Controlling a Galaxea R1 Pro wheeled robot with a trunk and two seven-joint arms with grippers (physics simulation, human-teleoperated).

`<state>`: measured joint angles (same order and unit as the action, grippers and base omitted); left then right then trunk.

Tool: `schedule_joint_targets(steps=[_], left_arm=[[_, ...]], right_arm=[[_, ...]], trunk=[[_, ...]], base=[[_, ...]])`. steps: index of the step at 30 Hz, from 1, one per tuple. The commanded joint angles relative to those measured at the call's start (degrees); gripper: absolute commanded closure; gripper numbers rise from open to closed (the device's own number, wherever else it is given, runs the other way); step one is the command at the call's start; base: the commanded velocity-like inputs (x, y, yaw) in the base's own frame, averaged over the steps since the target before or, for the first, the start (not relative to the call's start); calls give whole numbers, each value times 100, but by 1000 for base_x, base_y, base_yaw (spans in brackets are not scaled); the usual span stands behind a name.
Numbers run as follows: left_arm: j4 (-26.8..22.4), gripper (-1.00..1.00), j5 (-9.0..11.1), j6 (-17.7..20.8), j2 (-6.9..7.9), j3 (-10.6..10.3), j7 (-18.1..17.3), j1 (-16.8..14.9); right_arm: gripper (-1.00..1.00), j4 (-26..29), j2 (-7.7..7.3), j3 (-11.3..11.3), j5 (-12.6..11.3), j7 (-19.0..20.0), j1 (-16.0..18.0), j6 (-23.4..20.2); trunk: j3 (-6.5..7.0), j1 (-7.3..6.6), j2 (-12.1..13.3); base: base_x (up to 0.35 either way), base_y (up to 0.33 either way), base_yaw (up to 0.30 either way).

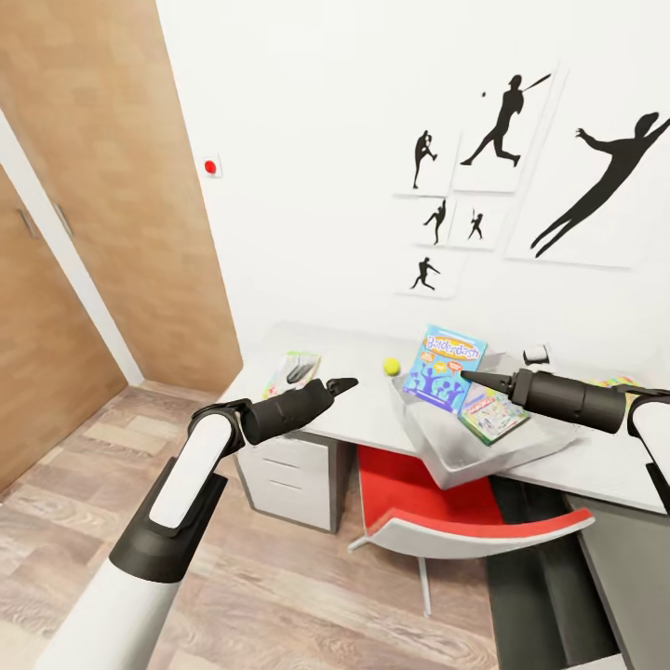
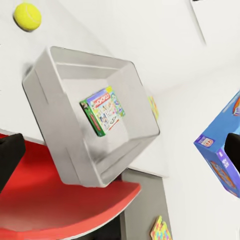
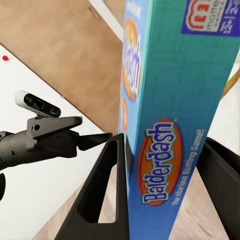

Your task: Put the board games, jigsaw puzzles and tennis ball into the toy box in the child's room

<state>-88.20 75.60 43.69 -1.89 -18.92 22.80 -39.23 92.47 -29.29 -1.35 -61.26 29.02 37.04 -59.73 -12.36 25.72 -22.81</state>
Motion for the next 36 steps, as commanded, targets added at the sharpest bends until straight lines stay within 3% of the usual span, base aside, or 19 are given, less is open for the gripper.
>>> schedule_joint_targets(steps=[1, 16, 29, 34, 36], left_arm=[[-5, -100, 60, 8, -2, 2, 58, -6], [-5, -100, 51, -24, 1, 1, 67, 0], [-5, -100, 51, -44, 4, 3, 67, 3], [-5, -100, 51, -44, 4, 3, 67, 3], [-5, -100, 51, -45, 5, 3, 69, 3]], right_arm=[[100, -1, 0, -6, 11, 60, 7, -27], [100, -1, -13, -4, 16, 60, 22, -27], [100, -1, -33, -13, 15, 59, 30, -27], [100, -1, -148, -4, 2, 63, 31, -27], [100, -2, -289, 57, -22, 67, 31, -27]], trunk=[[-11, 7, -11], [-11, 7, -11], [-11, 7, -11], [-11, 7, -11], [-11, 7, -11]], base=[[331, 0, -5], [306, -54, -11], [57, -25, -16], [6, -3, -2], [2, -1, 0]])
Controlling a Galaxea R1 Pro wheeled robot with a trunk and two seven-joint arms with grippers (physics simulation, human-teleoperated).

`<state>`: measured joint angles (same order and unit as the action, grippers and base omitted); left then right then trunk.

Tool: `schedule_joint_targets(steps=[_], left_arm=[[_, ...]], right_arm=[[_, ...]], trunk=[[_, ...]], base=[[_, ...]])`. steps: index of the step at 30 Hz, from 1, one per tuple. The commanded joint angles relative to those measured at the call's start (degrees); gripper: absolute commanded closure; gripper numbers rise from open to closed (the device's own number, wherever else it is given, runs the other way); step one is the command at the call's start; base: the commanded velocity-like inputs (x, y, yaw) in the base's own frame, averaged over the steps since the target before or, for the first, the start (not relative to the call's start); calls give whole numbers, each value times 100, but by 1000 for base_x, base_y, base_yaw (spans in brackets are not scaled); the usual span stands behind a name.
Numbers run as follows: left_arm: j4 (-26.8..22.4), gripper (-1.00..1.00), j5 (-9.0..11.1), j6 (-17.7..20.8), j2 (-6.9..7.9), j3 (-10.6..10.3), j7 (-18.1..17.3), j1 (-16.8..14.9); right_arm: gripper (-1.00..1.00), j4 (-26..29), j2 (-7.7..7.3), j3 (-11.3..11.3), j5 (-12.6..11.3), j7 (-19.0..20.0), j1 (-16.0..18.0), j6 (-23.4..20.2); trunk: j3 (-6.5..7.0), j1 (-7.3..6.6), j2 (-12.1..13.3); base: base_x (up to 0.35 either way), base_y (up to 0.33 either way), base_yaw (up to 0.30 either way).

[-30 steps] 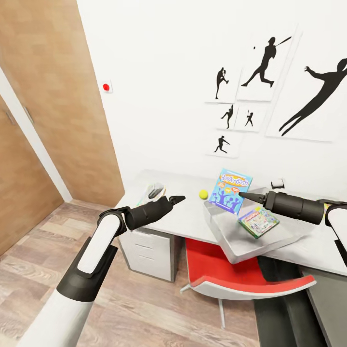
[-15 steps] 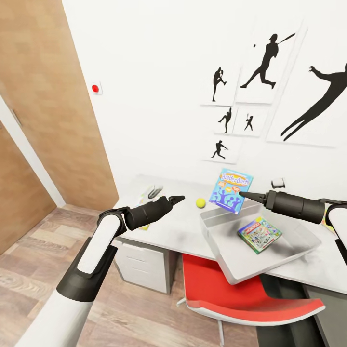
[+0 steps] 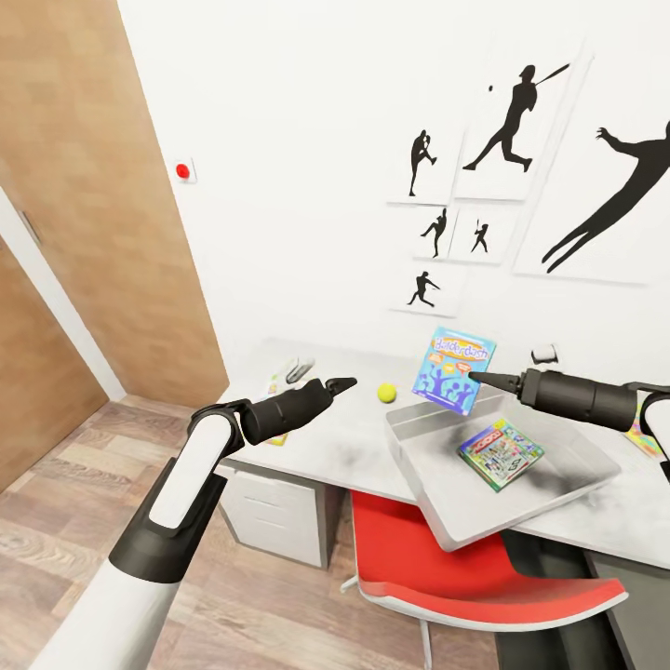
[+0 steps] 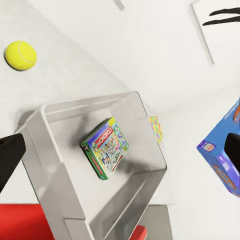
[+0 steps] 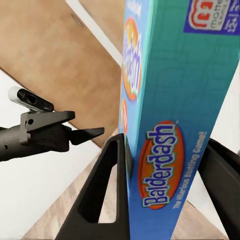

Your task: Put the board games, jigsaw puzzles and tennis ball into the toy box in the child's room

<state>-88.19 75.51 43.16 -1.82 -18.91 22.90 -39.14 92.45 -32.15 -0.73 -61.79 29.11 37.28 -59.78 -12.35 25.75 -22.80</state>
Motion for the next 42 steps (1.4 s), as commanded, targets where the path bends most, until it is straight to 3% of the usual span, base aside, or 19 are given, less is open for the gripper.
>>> schedule_joint_targets(steps=[1, 6, 7, 10, 14, 42], left_arm=[[-5, -100, 60, 8, -2, 1, 58, -6], [-8, -100, 60, 8, -3, 1, 61, -6], [-8, -100, 60, 8, -3, 1, 61, -6], [-12, -100, 60, 8, -1, 1, 58, -6], [-13, -100, 60, 8, 4, 1, 57, -6], [-14, -100, 66, 8, 6, 1, 48, -6]], right_arm=[[100, -1, -2, -4, 31, 58, 7, -22], [100, -31, -294, 383, -6, 68, 8, -22], [100, -31, -294, 383, -6, 68, 8, -22], [100, -165, -641, 799, -101, 158, -8, -22], [100, -231, -784, 989, -142, 310, -68, -22], [100, -210, -861, 1009, -166, 402, -171, -22]], trunk=[[-12, 4, -12], [-12, 4, -12], [-12, 4, -12], [-12, 4, -12], [-12, 4, -12], [-12, 4, -12]], base=[[1, -1, 0], [1, -35, 0], [0, -87, 0], [0, -131, 0], [0, -66, -10], [0, -6, -26]])
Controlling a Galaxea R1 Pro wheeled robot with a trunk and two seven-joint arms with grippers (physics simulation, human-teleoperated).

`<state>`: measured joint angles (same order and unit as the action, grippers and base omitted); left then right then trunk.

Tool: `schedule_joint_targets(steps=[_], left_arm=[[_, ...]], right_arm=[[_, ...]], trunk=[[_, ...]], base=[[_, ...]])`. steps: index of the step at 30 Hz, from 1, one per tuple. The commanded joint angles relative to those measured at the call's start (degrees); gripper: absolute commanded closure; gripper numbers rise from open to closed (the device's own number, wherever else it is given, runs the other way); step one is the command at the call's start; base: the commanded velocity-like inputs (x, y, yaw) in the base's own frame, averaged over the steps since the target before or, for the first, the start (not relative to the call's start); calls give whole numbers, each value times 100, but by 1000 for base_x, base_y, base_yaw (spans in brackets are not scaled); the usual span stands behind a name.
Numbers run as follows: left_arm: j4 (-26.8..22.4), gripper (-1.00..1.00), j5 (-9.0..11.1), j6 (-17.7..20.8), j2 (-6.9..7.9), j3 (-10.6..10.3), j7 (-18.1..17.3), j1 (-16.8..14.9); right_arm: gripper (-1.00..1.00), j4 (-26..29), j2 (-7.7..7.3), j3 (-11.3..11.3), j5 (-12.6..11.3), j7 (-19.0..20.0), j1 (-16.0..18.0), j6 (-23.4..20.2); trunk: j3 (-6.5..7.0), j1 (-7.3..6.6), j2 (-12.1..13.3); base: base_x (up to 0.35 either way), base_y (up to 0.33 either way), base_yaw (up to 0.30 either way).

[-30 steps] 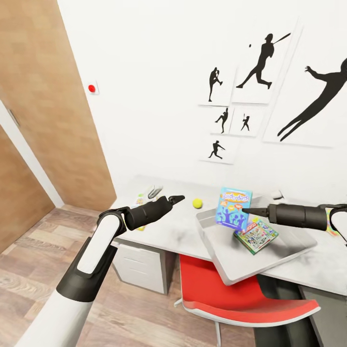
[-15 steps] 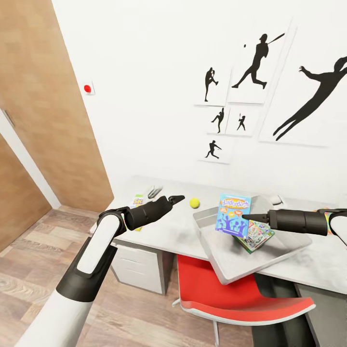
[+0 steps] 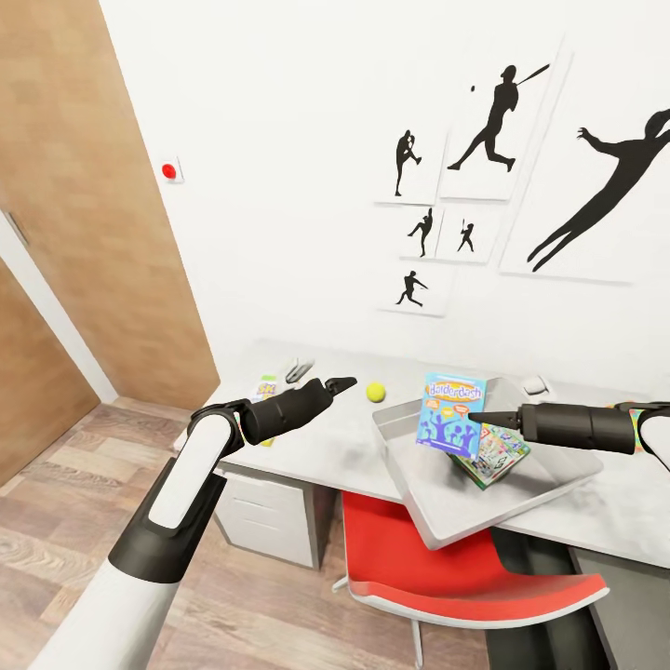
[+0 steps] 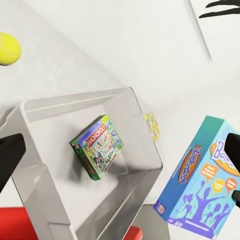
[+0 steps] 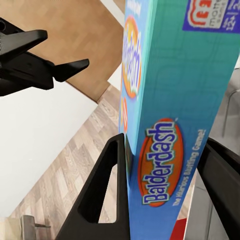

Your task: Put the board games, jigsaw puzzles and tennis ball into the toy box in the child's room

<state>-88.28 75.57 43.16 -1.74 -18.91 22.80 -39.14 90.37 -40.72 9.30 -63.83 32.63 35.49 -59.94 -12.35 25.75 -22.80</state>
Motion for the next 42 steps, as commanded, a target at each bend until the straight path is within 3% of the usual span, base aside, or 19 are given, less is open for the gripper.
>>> schedule_joint_targets(steps=[1, 26, 42], left_arm=[[-5, -100, 59, 8, -2, 1, 58, -6], [-5, -100, 59, 8, -2, 1, 67, -6], [-14, -100, 62, 8, 6, 1, 67, -6]], right_arm=[[100, 1, -5, 7, 38, 51, 7, -6], [100, 20, -7, 12, 35, 51, 3, -6], [100, -67, -57, 152, 29, 57, 5, -6]], trunk=[[-12, 4, -12], [-24, 4, -12], [-25, 4, -12]], base=[[0, 0, 0], [31, -49, -26], [3, -4, -4]])
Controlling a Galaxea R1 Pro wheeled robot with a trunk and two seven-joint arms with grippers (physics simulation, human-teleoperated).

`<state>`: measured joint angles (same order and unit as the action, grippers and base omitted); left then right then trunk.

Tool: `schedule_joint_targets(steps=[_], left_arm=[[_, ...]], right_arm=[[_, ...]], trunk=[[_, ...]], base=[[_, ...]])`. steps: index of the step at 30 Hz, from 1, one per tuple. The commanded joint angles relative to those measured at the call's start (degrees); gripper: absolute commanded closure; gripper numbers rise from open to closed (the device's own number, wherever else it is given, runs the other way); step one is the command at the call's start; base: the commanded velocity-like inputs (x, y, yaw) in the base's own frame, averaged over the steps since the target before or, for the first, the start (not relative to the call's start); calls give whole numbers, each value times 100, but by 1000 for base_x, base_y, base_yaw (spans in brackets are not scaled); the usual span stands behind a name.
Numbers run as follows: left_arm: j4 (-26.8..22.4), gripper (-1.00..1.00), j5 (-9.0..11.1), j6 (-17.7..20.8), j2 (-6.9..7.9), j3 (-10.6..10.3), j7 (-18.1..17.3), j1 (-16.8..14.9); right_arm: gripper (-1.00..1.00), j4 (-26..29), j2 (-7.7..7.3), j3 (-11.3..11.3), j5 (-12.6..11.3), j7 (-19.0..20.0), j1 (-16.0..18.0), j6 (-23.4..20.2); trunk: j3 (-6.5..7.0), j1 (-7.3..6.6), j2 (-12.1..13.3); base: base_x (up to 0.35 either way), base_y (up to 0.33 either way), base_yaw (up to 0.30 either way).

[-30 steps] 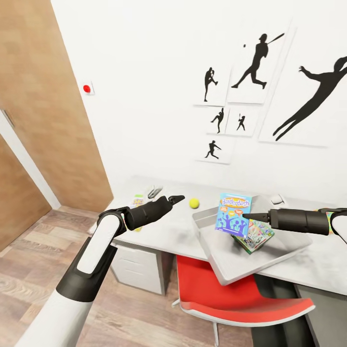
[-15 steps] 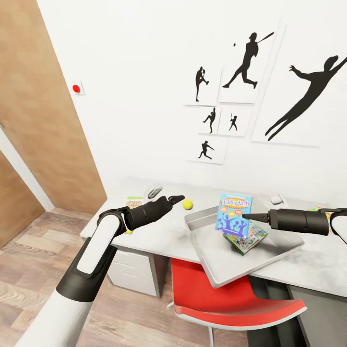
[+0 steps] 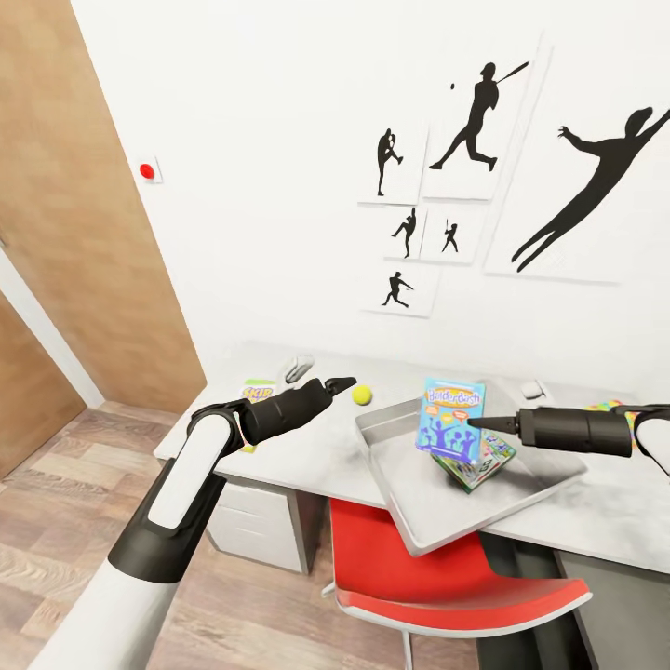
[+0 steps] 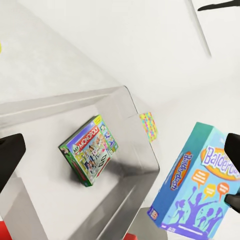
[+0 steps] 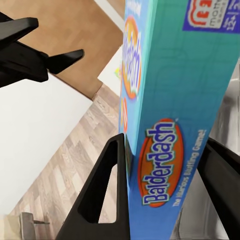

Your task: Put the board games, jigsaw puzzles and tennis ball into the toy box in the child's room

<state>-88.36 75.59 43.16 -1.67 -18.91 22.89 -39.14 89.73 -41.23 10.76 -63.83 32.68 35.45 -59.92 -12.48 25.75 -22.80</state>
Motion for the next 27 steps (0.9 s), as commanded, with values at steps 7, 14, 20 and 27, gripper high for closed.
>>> schedule_joint_targets(steps=[7, 14, 20, 27], left_arm=[[-6, -100, 61, 8, -1, 2, 56, -3], [-10, -100, 61, 8, 0, 2, 51, -5], [-13, -100, 61, 8, 3, 7, 50, -6], [-14, -100, 61, 8, 7, 8, 49, -4]], right_arm=[[100, -39, -231, 222, 27, 58, 33, -8], [100, -110, -485, 651, 27, 62, 78, -8], [100, -213, -565, 781, 30, 62, 81, -8], [100, -260, -597, 857, 29, 69, 52, -8]], trunk=[[-12, 4, -12], [-12, 4, -12], [-12, 4, -12], [-12, 4, -12]], base=[[0, 0, 0], [0, 0, 0], [0, 0, 0], [0, 0, 0]])
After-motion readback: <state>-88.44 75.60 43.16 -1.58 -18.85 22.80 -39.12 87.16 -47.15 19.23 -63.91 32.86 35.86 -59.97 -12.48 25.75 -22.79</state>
